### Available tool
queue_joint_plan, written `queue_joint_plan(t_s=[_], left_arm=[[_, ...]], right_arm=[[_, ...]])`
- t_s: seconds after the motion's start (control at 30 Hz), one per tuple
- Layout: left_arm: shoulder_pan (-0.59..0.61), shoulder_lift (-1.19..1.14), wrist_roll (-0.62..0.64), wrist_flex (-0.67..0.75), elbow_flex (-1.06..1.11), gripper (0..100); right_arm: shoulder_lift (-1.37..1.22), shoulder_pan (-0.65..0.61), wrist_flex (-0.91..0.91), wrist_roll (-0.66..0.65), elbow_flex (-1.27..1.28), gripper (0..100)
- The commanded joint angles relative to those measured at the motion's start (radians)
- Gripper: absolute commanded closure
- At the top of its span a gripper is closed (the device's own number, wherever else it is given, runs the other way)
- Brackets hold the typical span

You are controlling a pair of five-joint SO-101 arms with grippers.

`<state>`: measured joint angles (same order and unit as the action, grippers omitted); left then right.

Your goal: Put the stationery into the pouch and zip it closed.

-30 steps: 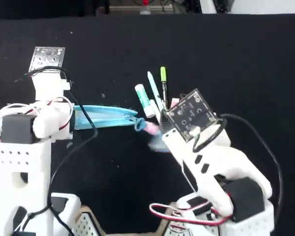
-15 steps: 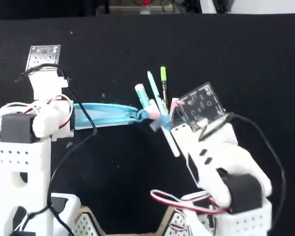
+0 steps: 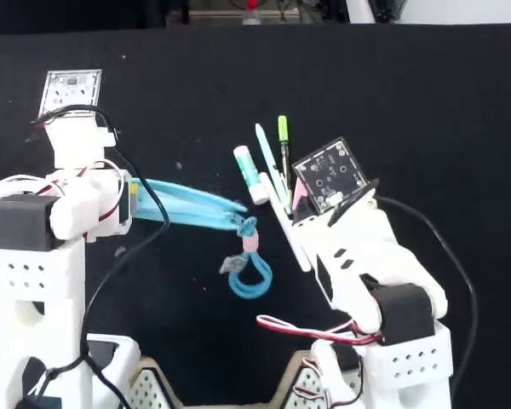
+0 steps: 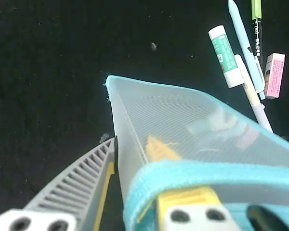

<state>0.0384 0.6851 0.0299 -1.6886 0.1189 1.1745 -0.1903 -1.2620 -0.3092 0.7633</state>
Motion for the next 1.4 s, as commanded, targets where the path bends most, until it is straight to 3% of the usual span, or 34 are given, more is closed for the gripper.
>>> queue_joint_plan(t_s=[0.0,0.27,0.37,0.63,0.83,1.0,1.17,1.37], left_arm=[[-0.002,0.012,0.003,-0.006,-0.068,90],[-0.002,0.161,-0.032,-0.006,-0.045,90],[-0.002,0.201,-0.069,0.005,0.01,98],[-0.004,0.204,-0.074,0.098,0.173,97],[-0.001,0.199,-0.063,0.066,0.139,97],[0.07,0.011,0.011,-0.061,-0.001,97],[0.136,-0.264,-0.009,-0.074,-0.125,97],[0.134,-0.296,-0.038,-0.072,-0.139,97]], right_arm=[[0.013,0.012,0.015,0.009,-0.007,84.6],[0.013,0.012,0.015,0.009,-0.007,84.6],[0.013,0.012,0.017,0.009,-0.007,84.6],[0.013,0.012,0.018,0.009,-0.01,84.6],[0.013,0.012,0.02,0.009,-0.015,84.7],[0.007,0.008,0.02,0.009,-0.031,84.7],[0.007,0.008,0.014,0.009,-0.036,84.7],[0.007,0.008,0.015,0.009,-0.022,84.7]])
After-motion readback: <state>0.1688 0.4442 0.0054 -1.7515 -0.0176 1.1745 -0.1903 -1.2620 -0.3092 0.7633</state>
